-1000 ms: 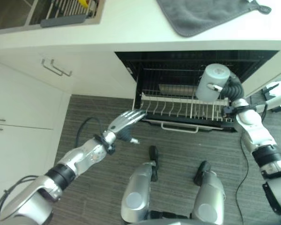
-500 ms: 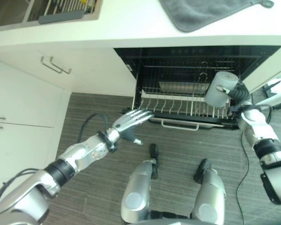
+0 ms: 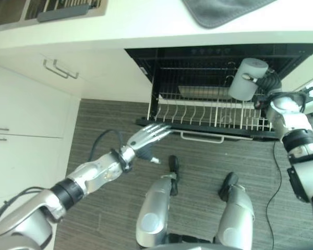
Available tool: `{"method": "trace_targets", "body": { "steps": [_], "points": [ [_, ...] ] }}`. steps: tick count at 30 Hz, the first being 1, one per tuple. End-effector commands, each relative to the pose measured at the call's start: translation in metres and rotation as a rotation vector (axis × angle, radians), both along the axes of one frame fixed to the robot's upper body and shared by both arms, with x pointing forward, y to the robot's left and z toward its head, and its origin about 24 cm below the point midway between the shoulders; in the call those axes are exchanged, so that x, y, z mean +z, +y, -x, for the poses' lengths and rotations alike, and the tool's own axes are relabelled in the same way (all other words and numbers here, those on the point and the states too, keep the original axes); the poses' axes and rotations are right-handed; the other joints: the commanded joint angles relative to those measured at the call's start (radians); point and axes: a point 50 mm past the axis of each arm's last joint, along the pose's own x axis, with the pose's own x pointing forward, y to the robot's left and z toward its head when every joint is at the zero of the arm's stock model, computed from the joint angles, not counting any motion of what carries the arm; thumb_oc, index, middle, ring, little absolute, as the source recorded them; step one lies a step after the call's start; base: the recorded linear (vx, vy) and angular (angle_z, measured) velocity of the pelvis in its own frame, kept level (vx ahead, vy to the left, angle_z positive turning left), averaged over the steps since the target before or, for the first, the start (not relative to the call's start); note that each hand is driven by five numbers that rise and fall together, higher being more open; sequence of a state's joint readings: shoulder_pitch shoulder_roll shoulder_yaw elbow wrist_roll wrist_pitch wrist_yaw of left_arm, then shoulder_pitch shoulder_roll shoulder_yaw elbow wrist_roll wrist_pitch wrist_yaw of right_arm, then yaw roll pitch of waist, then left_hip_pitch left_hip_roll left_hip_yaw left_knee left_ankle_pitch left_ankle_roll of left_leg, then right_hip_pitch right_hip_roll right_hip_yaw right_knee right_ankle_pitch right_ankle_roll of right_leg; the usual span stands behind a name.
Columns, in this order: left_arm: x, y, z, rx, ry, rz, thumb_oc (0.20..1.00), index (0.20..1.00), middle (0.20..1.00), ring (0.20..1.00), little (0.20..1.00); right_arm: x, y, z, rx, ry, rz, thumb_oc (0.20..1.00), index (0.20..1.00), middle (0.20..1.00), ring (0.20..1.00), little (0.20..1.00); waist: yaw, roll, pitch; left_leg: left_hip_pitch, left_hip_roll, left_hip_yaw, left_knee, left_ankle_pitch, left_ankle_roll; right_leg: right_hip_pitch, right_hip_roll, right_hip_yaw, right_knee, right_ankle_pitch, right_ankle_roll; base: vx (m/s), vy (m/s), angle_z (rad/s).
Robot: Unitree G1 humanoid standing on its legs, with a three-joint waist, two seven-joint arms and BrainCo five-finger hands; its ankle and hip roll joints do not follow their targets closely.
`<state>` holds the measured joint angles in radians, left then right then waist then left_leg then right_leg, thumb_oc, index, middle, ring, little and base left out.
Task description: Place the dishes in the dishwasher.
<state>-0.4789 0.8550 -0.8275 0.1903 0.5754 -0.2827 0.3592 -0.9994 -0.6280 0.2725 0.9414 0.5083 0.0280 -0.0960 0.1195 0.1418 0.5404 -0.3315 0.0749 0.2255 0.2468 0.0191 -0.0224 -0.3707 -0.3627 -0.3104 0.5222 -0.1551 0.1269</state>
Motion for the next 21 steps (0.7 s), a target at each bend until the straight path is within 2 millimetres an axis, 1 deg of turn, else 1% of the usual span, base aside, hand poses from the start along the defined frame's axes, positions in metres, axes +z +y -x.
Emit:
{"method": "trace_targets", "body": {
  "steps": [1,4,5,13,16,20,21],
  "points": [
    [0.001,-0.014,0.012,-0.065,-0.063,0.033,1.0,1.0,1.0,1.0,1.0,0.037,0.001,-0.006,-0.021,-0.072,0.065,0.2,0.2,0.2,0.2,0.2,0.028,0.021,-0.02,-0.026,0.005,0.002,0.098,-0.136,-0.004,-0.029,0.043,0.007,-0.021,-0.001,0.002,0.03,0.053,-0.03],
    [0.001,-0.017,0.013,-0.07,-0.071,0.044,1.0,1.0,1.0,1.0,1.0,0.042,0.002,-0.008,-0.03,-0.055,0.061,0.2,0.2,0.2,0.2,0.2,0.031,0.03,-0.02,-0.03,0.002,0.002,0.098,-0.134,-0.005,-0.037,0.042,0.009,-0.012,-0.007,-0.003,0.04,0.067,-0.04],
    [0.001,-0.02,0.014,-0.079,-0.077,0.048,1.0,1.0,1.0,1.0,1.0,0.043,0.005,-0.01,-0.032,-0.037,0.078,0.2,0.2,0.2,0.2,0.2,0.034,0.038,-0.02,-0.037,-0.001,0.003,0.102,-0.131,-0.006,-0.043,0.04,0.009,-0.006,-0.009,-0.006,0.05,0.09,-0.09],
    [-0.001,-0.026,0.015,-0.09,-0.114,0.043,1.0,1.0,1.0,1.0,1.0,0.043,0.017,-0.016,-0.023,0.008,0.118,0.2,0.2,0.2,0.2,0.2,0.043,0.055,-0.02,-0.066,-0.005,0.007,0.106,-0.127,-0.009,-0.076,0.035,0.009,0.017,-0.02,-0.011,0.01,0.048,-0.02],
    [0.004,-0.027,0.012,-0.09,-0.142,0.051,1.0,1.0,1.0,1.0,1.0,0.038,0.025,-0.018,-0.013,0.032,0.136,0.2,0.2,0.2,0.2,0.2,0.047,0.063,-0.02,-0.083,-0.007,0.011,0.106,-0.124,-0.008,-0.092,0.034,0.007,0.022,-0.021,-0.015,0.0,0.029,0.0],
    [0.005,-0.029,0.012,-0.091,-0.15,0.049,1.0,1.0,1.0,1.0,1.0,0.032,0.028,-0.019,-0.02,0.053,0.137,0.2,0.2,0.2,0.2,0.2,0.049,0.065,-0.02,-0.092,-0.006,0.014,0.109,-0.122,-0.008,-0.101,0.031,0.006,0.026,-0.02,-0.015,0.0,0.0,0.0],
    [0.005,-0.03,0.011,-0.089,-0.153,0.052,1.0,1.0,1.0,1.0,1.0,0.028,0.029,-0.019,-0.023,0.066,0.145,0.2,0.2,0.2,0.2,0.2,0.05,0.067,-0.02,-0.097,-0.006,0.015,0.11,-0.121,-0.008,-0.106,0.03,0.006,0.029,-0.02,-0.016,0.0,0.0,0.0]
  ]
}}
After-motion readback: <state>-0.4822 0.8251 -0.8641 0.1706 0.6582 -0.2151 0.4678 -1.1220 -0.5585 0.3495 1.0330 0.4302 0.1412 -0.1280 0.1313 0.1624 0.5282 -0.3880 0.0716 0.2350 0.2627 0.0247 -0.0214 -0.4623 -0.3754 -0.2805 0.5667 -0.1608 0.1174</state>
